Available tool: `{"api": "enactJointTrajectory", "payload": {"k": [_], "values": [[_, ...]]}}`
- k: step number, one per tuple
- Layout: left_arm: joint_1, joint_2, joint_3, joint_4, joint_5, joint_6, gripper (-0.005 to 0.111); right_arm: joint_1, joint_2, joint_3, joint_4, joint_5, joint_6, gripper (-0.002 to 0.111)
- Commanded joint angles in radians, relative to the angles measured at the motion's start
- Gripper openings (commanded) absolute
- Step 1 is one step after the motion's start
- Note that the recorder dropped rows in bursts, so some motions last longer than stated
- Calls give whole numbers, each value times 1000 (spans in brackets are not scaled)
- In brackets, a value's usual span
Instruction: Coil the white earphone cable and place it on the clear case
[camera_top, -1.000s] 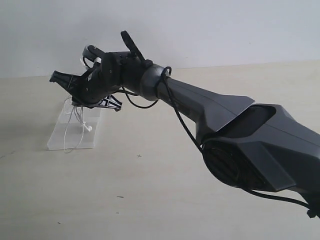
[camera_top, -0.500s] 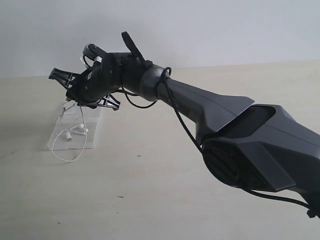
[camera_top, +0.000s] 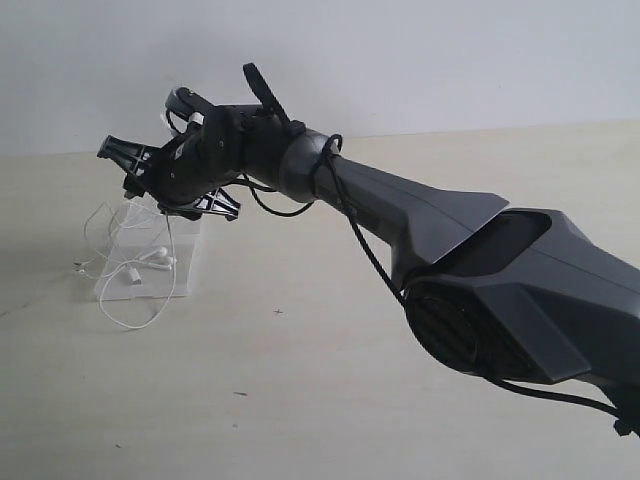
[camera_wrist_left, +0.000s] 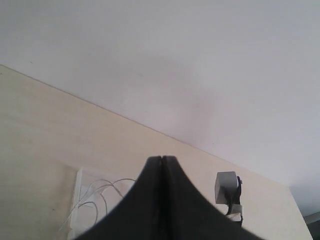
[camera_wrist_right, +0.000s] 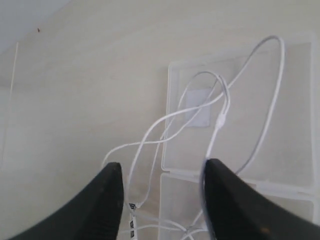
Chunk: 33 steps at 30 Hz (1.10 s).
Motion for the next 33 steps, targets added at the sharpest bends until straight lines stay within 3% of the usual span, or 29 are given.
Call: {"api": "enactJointTrajectory", "payload": {"k": [1,8,10,13,16,19,26,33], "values": [[-2,-8,3,-21,7,7,0,-1,-12,-3,-16,-7,-5,50],[-2,-8,3,-22,7,10,0,-1,-53,-3,-149,-7,9,51],[-2,-8,3,-22,7,10,0,-1,-64,-3,-185,-6,22,56],[-2,-8,3,-22,-3,10,0,-1,-77,-3,-219,28,13,81],[-2,-8,3,-22,-25,10,0,-2,-82,-3,-217,90,4,79],[-2,-8,3,-7,-55,10,0,-2,-134,-3,-241,139,-30,66],[-2,-97,63,0,-124,-27,0,2,-310,-3,-575,504,-30,0],[-2,-245,137,0,-168,-67,0,76,-374,-3,-637,598,-103,0]]}}
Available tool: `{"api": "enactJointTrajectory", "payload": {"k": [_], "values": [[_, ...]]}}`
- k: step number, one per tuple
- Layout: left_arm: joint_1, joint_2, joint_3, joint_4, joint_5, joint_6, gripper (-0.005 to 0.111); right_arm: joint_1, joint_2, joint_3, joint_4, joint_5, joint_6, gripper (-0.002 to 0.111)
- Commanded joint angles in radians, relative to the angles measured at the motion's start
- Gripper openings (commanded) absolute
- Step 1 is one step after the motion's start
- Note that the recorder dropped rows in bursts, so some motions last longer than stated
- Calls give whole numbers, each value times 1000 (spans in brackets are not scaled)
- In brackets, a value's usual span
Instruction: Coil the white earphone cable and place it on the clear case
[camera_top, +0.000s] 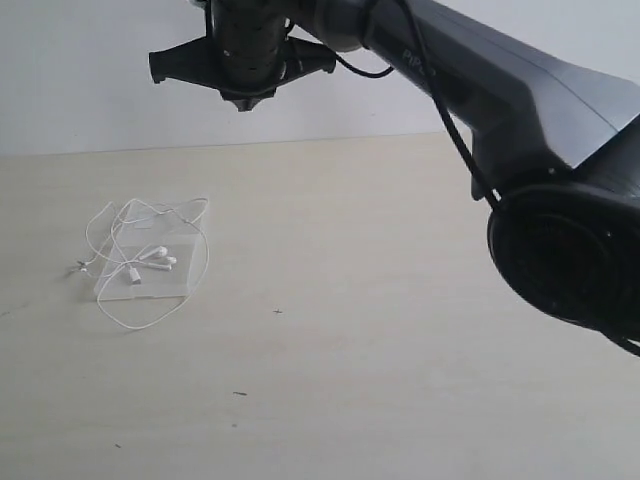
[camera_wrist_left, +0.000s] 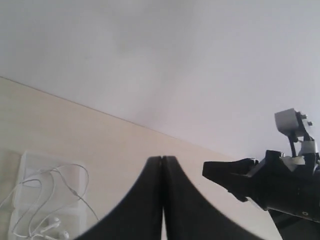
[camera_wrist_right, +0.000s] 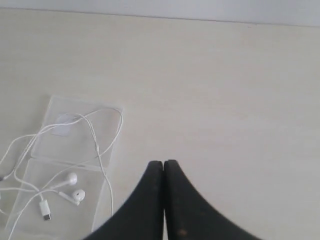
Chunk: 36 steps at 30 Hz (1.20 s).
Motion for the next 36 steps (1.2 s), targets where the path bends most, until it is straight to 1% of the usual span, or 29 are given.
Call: {"api": "enactJointTrajectory", "payload": {"k": [1,4,7,15,18,25,28,32,34,36], "values": [[-2,-92,38,-7,-45,-55,0,72,-48,-3,-27,21,-39,0],[-2,-148,57,-7,-57,-57,0,132,-71,-3,-52,21,-81,0],[-2,-193,73,4,-63,-77,0,189,-107,-3,-31,21,-121,0],[-2,-301,142,-2,-233,-77,0,319,-243,-3,-42,21,-127,0],[-2,-352,175,-2,-297,-77,0,376,-293,-3,-83,21,-142,0],[-2,-507,252,-16,-335,-77,0,466,-413,-3,-95,21,-193,0],[-27,-572,297,-17,-339,-77,0,498,-469,-3,-95,21,-258,0],[-106,-629,350,2,-339,-77,0,523,-576,-3,-68,21,-348,0],[-142,-656,366,18,-333,-77,0,523,-638,-3,-46,21,-359,0],[-164,-673,373,28,-320,-77,0,523,-712,-3,-26,21,-371,0]]}}
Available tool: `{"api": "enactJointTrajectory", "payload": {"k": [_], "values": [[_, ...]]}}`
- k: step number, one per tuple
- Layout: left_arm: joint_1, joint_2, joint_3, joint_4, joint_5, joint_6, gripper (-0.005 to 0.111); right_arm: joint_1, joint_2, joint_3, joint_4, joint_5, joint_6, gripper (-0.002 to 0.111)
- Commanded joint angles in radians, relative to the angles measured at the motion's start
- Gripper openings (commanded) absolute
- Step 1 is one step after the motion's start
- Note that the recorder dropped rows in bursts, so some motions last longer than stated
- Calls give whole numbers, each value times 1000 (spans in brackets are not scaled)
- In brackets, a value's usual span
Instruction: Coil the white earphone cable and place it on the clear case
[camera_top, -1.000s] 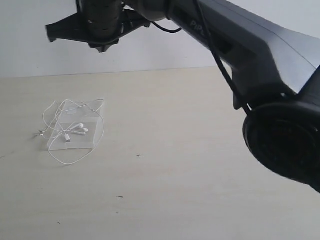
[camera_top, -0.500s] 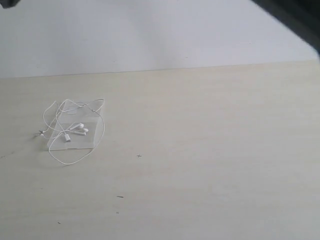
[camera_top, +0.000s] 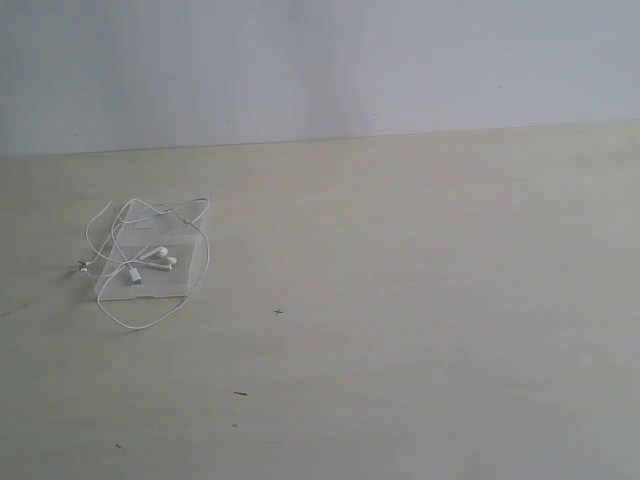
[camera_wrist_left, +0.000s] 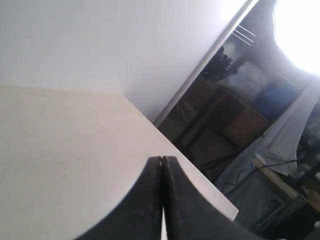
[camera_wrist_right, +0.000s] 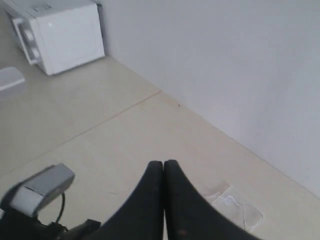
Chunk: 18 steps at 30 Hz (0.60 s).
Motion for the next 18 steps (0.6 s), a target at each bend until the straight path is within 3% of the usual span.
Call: {"api": "enactJointTrajectory", "payload": {"k": [1,6,9,14,18], "values": [[-67,-46,25,16,18,-5,0,2,-172,-3,33,0,-43,0],[-207,-80,39,96,23,22,0,2,-415,-3,159,0,-61,0],[-254,-83,39,150,23,26,0,2,-516,-3,167,0,-74,0],[-260,-83,48,190,52,37,0,2,-634,92,167,0,-88,0],[-260,-83,78,190,158,111,0,2,-707,297,133,0,-88,0]]}}
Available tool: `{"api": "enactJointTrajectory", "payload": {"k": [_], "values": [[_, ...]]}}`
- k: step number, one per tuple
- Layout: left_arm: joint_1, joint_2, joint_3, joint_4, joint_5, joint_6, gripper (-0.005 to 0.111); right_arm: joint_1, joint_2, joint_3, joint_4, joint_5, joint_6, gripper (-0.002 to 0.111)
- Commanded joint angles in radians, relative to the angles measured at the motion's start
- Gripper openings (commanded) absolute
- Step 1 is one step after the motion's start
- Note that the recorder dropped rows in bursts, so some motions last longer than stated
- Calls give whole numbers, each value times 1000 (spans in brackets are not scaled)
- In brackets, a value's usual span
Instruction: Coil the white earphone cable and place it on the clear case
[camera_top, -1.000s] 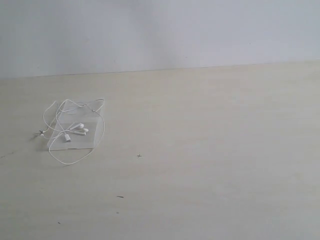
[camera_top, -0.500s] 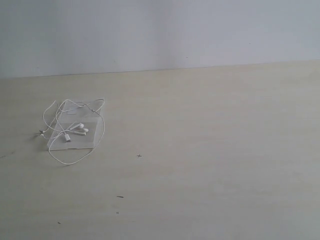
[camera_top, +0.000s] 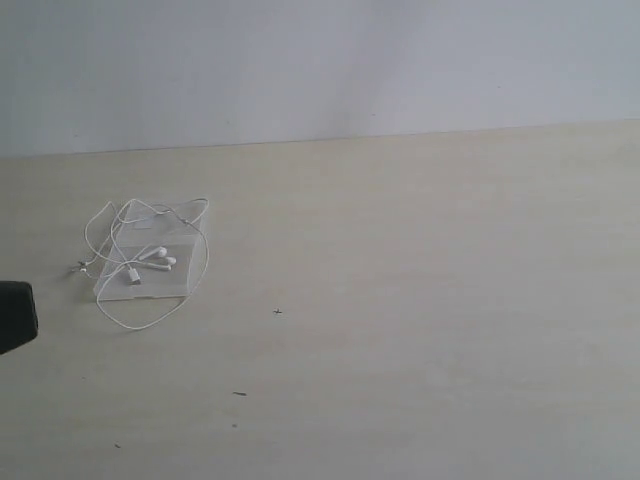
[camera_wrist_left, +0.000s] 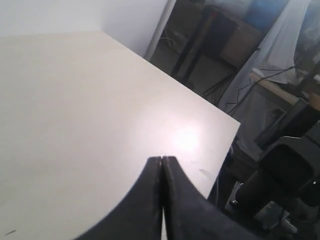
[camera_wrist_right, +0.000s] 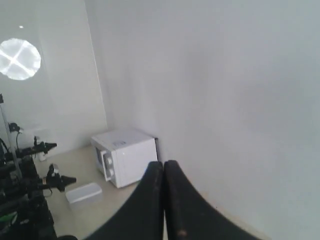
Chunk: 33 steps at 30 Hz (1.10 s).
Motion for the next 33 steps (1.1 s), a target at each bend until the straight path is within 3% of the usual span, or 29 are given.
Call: {"api": "enactJointTrajectory", "payload": {"k": [1,7,22,33], "values": [[-5,-6,30,-7,93,57,0,2,-44,163,-45,2,-7,0],[-5,-6,88,-7,309,84,0,2,-150,373,-185,2,73,0],[-5,-6,93,-34,352,112,0,2,-423,899,-397,-9,339,0],[-5,-6,144,-91,407,116,0,2,-638,1371,-593,-195,769,0]]}}
